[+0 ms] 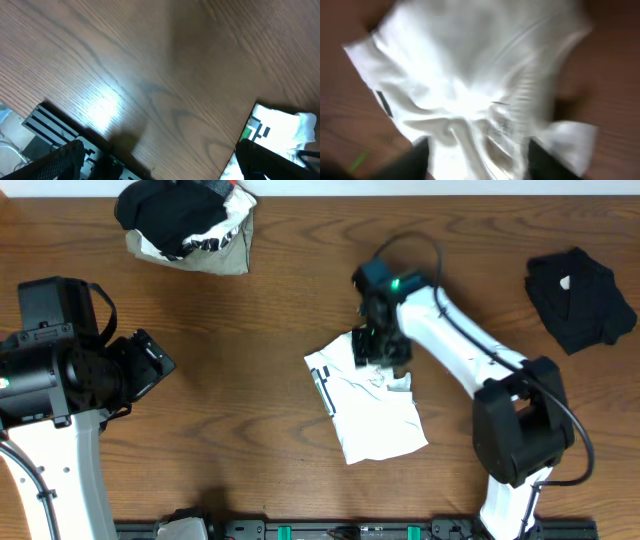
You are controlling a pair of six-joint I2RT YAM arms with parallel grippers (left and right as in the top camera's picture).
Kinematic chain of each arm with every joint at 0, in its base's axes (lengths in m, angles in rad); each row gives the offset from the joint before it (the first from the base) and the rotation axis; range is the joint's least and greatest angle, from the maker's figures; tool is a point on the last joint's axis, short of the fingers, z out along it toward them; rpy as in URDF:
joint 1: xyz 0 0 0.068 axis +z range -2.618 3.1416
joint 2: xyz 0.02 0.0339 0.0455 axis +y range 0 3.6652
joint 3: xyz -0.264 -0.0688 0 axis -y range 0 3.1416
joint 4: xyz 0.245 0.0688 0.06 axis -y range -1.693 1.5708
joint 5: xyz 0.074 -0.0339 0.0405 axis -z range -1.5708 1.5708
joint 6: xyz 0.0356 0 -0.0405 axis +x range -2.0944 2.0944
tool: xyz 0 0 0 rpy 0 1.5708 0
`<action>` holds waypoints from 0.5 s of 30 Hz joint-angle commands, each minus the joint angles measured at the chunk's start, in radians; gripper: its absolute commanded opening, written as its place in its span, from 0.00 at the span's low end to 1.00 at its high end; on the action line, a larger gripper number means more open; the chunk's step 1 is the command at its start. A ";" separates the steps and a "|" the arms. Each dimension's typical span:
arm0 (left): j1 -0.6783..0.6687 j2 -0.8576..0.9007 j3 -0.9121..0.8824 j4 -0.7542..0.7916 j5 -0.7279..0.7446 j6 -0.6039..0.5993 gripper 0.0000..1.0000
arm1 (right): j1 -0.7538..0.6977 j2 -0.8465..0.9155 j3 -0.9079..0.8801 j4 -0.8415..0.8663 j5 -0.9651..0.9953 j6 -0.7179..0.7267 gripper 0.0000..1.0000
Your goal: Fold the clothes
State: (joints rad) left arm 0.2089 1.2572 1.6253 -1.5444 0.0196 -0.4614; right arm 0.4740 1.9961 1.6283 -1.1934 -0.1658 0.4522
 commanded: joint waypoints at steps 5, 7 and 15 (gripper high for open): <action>0.006 0.006 -0.005 -0.018 -0.001 0.020 0.98 | -0.134 -0.010 0.114 -0.161 0.121 -0.118 0.89; -0.001 0.006 -0.005 -0.022 0.000 0.020 0.98 | -0.175 -0.010 0.086 -0.166 0.104 -0.154 0.85; -0.089 0.005 -0.043 0.002 0.095 0.024 0.98 | -0.253 -0.010 -0.087 -0.092 -0.154 -0.338 0.41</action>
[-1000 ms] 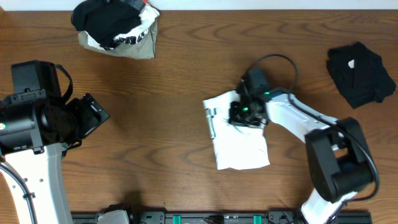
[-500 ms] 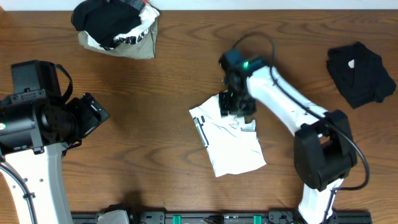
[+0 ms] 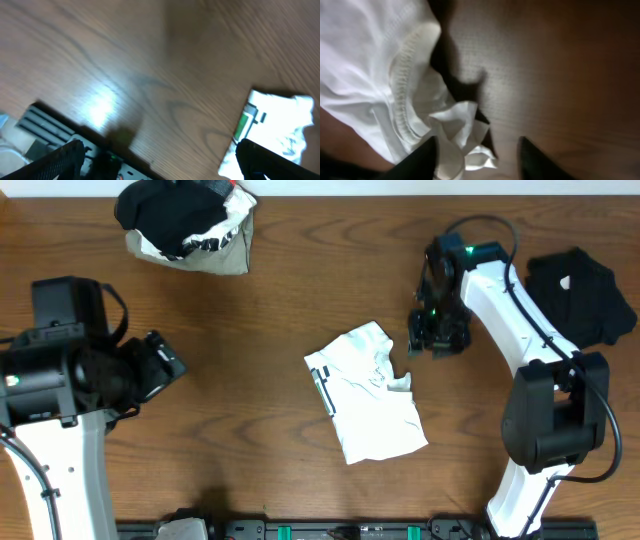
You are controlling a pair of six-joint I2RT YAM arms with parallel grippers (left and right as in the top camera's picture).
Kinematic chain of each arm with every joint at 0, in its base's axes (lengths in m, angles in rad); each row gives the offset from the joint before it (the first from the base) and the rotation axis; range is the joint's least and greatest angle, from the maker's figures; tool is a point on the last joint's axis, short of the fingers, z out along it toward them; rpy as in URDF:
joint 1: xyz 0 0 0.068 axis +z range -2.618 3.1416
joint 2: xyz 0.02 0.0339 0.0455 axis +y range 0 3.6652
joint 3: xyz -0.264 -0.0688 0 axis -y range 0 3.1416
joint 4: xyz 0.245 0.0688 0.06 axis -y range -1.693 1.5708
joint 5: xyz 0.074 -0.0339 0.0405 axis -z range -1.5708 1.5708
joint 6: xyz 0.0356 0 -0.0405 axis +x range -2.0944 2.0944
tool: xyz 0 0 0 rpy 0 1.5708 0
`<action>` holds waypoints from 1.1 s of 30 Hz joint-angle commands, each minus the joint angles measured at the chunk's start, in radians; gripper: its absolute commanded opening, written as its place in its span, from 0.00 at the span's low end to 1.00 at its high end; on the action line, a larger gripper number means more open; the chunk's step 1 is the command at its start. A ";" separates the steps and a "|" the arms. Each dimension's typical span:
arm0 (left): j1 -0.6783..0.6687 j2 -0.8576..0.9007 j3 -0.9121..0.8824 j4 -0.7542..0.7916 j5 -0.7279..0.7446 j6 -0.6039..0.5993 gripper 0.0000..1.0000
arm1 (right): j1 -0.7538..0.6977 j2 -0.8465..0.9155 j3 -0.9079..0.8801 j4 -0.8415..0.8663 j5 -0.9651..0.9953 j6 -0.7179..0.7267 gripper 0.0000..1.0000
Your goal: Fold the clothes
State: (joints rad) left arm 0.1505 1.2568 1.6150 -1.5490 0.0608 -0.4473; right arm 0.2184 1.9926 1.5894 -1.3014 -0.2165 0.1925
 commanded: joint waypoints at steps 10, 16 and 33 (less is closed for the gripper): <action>-0.199 0.006 -0.341 0.219 0.292 0.010 0.98 | 0.009 -0.006 -0.177 0.097 -0.226 -0.169 0.43; -0.294 0.006 -0.534 0.502 0.454 0.010 0.99 | 0.010 -0.006 -0.179 0.108 -0.319 -0.262 0.50; -0.591 0.298 -0.669 0.977 0.575 -0.105 0.91 | 0.009 -0.006 -0.179 0.154 -0.347 -0.314 0.49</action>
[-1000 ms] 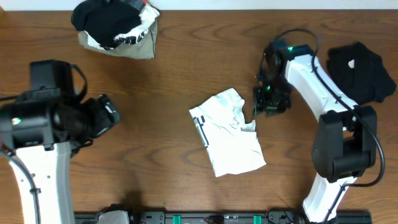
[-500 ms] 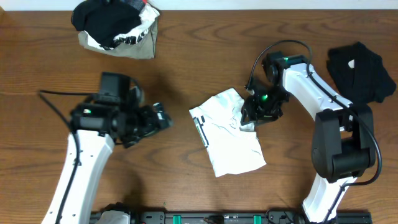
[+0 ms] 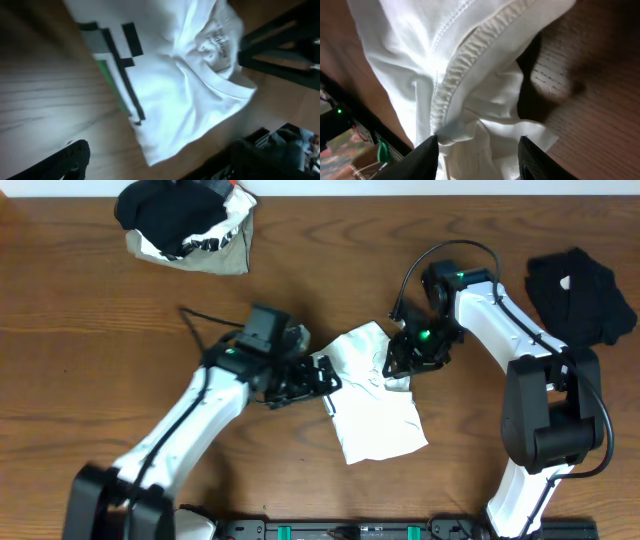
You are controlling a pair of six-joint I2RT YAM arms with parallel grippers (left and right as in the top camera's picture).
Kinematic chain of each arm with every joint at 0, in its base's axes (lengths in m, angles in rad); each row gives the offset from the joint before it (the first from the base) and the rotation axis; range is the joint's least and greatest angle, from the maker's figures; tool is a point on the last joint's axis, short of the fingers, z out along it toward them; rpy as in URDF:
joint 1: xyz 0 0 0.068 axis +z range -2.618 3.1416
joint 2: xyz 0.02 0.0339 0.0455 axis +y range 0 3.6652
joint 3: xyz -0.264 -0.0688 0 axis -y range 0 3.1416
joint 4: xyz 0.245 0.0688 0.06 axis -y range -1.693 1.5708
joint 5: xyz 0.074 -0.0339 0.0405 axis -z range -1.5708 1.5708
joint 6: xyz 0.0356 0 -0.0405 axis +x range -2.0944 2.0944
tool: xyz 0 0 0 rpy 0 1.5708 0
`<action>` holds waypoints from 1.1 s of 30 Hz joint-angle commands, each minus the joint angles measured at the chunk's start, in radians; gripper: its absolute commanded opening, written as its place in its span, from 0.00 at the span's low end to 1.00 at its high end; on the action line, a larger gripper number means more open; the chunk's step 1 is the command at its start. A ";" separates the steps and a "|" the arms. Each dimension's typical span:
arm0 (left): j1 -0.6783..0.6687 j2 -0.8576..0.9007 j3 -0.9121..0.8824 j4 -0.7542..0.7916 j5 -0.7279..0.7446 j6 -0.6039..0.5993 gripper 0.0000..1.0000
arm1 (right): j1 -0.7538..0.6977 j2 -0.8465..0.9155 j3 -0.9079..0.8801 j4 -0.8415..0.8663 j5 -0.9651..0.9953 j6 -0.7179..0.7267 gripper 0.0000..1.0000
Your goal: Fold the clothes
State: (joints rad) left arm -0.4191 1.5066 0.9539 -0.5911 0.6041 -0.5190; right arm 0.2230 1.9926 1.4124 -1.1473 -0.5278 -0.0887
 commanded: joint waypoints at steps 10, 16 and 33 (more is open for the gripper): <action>-0.043 0.130 -0.008 0.100 0.073 -0.032 0.91 | 0.009 -0.006 -0.003 0.000 -0.106 -0.102 0.49; -0.043 0.163 -0.008 0.107 0.074 -0.034 0.91 | 0.020 -0.006 -0.003 -0.001 -0.108 -0.103 0.39; -0.045 0.217 -0.008 0.163 0.073 -0.059 0.91 | 0.021 -0.006 -0.020 0.004 -0.100 -0.099 0.19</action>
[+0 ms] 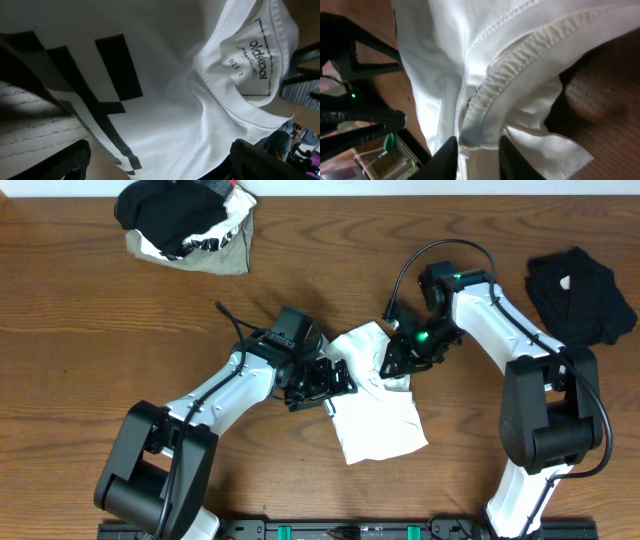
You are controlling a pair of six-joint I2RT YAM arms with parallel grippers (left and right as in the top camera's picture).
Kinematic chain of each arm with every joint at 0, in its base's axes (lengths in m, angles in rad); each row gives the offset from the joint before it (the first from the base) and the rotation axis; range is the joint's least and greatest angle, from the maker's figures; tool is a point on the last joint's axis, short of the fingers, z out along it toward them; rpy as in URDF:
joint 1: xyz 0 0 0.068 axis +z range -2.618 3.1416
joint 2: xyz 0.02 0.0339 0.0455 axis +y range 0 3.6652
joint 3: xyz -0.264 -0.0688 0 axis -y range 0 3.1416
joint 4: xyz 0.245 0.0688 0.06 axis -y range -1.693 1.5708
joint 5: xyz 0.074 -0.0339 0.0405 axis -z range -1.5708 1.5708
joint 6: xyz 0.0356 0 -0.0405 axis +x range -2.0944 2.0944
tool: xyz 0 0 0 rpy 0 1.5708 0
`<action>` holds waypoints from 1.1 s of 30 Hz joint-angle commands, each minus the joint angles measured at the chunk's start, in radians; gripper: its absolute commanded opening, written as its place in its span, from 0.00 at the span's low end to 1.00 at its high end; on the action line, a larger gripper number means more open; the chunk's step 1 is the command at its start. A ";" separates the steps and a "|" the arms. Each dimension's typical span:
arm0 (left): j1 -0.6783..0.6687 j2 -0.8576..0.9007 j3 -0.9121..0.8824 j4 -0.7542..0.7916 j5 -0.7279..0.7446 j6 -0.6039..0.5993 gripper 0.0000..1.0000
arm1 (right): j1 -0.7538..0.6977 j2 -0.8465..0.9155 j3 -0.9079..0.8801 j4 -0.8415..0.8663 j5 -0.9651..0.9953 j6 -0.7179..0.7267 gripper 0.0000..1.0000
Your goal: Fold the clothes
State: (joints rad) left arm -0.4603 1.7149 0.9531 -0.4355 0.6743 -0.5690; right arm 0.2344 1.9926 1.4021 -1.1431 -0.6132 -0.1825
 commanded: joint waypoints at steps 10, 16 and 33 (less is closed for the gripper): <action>-0.004 0.036 -0.007 0.010 -0.035 -0.020 0.84 | 0.009 -0.006 -0.010 0.027 0.055 0.064 0.01; -0.004 0.091 -0.007 0.026 -0.034 -0.021 0.85 | 0.008 -0.006 -0.010 0.033 0.087 0.077 0.02; -0.004 0.098 -0.007 0.034 -0.035 -0.020 0.85 | -0.004 -0.006 -0.010 0.036 0.018 0.001 0.58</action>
State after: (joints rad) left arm -0.4610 1.7916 0.9531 -0.4000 0.6590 -0.5812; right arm 0.2329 1.9926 1.3979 -1.1065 -0.5446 -0.1509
